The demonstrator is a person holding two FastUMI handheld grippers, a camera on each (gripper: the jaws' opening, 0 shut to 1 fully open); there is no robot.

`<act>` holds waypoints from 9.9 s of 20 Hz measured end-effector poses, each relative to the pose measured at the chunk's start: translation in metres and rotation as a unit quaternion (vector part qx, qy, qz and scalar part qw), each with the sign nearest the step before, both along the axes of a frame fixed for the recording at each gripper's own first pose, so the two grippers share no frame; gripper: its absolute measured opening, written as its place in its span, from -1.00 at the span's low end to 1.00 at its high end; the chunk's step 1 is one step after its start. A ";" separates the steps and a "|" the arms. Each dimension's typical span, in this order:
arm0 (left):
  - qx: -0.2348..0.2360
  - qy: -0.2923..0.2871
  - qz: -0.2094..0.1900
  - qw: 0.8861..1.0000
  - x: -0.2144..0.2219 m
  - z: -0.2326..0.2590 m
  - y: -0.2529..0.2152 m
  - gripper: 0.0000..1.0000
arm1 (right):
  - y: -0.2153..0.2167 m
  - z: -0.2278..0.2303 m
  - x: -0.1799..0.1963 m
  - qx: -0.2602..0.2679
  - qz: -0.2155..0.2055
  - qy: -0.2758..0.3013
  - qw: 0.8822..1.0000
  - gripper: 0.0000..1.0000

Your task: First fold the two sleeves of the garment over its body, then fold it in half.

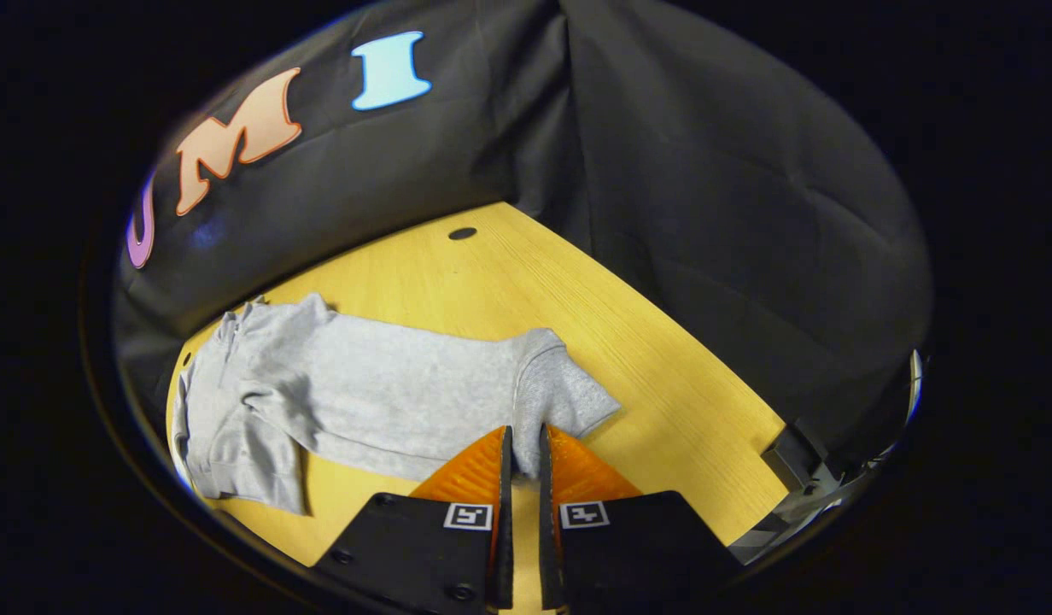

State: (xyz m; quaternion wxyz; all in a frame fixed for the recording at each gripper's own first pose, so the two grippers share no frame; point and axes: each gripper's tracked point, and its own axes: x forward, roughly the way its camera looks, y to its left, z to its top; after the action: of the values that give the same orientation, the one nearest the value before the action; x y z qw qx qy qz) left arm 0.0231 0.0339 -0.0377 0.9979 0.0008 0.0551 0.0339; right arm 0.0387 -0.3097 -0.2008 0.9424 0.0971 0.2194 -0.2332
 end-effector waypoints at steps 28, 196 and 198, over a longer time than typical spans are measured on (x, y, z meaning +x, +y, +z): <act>-0.077 0.054 0.162 0.982 -0.114 -0.096 0.222 0.95 | 0.598 0.096 0.210 0.019 0.392 -0.102 0.914 -0.72; 0.037 0.140 0.052 0.988 0.225 -0.165 0.063 -0.87 | 0.322 -0.002 0.295 -0.018 0.319 -0.005 0.948 -0.74; 0.043 0.144 0.071 0.986 0.226 -0.172 0.072 -0.43 | 0.326 0.000 0.297 -0.001 0.318 -0.012 0.948 -0.60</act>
State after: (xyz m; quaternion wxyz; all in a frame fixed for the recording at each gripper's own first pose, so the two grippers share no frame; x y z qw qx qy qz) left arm 0.2488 0.1055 -0.2092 0.9737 0.0446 0.1967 0.1064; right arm 0.3355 0.0167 -0.2013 0.9702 0.0242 0.2274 0.0799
